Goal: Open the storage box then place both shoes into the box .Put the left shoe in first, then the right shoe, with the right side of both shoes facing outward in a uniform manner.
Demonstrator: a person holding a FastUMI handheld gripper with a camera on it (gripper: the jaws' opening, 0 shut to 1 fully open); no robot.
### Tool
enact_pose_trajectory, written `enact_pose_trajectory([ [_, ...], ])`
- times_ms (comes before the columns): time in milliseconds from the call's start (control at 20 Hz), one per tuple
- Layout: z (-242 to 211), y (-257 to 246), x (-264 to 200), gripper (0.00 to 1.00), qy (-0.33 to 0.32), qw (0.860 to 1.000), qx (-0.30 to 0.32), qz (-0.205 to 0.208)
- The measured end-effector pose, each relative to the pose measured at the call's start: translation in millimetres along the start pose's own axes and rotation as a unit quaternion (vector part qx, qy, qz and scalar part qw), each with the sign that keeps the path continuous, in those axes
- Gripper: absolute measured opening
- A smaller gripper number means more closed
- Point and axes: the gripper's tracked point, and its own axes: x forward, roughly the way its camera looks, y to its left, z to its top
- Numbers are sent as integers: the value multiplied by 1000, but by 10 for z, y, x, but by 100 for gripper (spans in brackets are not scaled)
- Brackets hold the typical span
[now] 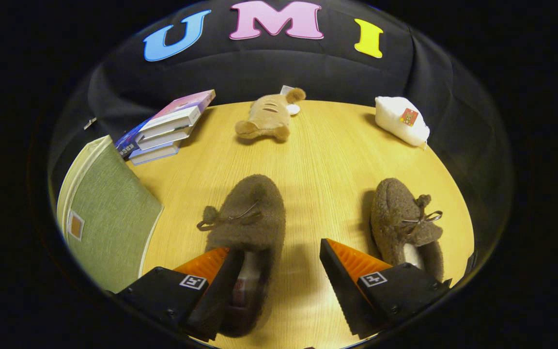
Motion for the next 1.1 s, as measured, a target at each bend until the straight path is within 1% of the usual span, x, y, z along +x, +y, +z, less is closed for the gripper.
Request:
enact_pose_trajectory([
  [50, -22, -11, 67, 96, 6, 1000, 0, -2],
  [100, -50, -14, 101, 86, 13, 1000, -1, -2],
  [150, -73, 33, 118, 79, 18, 1000, 7, 8],
  [200, -77, 81, 125, 66, 21, 1000, 18, 15],
  [350, -79, 112, 132, 35, 30, 999, 37, 17],
  [500, -61, 45, 149, 17, 36, 998, 56, 12],
  [550, -65, 65, 179, 11, 38, 997, 59, 20],
  [650, -54, 72, 164, 7, 37, 997, 62, 32],
  [850, 13, 79, 44, 5, 41, 995, 84, 45],
  [950, 98, 69, -111, 5, 33, 995, 85, 48],
  [1100, 289, 144, -428, 5, 18, 993, 95, 68],
])
